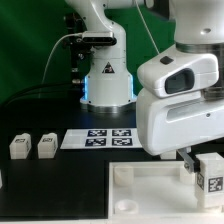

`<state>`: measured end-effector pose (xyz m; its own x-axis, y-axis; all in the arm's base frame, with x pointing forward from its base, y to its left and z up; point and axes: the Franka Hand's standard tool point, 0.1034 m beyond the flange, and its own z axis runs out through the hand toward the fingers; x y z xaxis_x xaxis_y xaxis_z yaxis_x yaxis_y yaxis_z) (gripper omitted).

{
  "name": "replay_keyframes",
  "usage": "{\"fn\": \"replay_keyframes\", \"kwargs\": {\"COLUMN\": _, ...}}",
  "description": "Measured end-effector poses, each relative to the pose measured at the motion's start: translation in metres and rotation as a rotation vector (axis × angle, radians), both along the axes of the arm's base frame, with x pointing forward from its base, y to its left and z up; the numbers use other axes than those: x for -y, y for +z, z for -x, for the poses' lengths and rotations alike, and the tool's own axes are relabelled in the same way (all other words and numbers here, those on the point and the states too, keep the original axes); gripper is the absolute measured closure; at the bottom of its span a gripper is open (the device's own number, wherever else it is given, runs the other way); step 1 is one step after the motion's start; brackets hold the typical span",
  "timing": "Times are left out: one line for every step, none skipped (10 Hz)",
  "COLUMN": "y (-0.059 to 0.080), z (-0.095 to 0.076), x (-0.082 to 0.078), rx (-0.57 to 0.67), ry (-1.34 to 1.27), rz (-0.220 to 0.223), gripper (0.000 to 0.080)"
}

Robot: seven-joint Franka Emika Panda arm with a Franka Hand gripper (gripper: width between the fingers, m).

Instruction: Assemble one leg

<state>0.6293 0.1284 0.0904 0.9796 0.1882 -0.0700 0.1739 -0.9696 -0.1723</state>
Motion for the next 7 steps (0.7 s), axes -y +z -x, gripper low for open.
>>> {"fn": "replay_keyframes", "kwargs": {"y": -0.0006, "z": 0.0001, "x": 0.0005, "rx": -0.001, "ry": -0.001, "rz": 0.0, "gripper": 0.0268}}
{"fn": "replay_keyframes", "kwargs": {"y": -0.0007, "z": 0.0002, "x": 0.0006, "rx": -0.001, "ry": -0.001, "rz": 0.0, "gripper": 0.0422}}
{"fn": "replay_keyframes", "kwargs": {"y": -0.0006, "z": -0.0002, "x": 0.0014, "rx": 0.0, "ry": -0.002, "rz": 0.001, "gripper": 0.0422}}
{"fn": "replay_keyframes", "kwargs": {"y": -0.0007, "z": -0.0003, "x": 0.002, "rx": 0.0, "ry": -0.003, "rz": 0.001, "gripper": 0.0494}}
{"fn": "replay_keyframes", "kwargs": {"y": -0.0007, "z": -0.0004, "x": 0.0024, "rx": -0.001, "ry": -0.01, "rz": 0.002, "gripper": 0.0494}}
{"fn": "replay_keyframes", "kwargs": {"y": -0.0007, "z": -0.0005, "x": 0.0027, "rx": -0.004, "ry": -0.028, "rz": 0.004, "gripper": 0.0494}}
{"fn": "replay_keyframes", "kwargs": {"y": -0.001, "z": -0.0014, "x": 0.0039, "rx": -0.001, "ry": -0.043, "rz": 0.0, "gripper": 0.0494}}
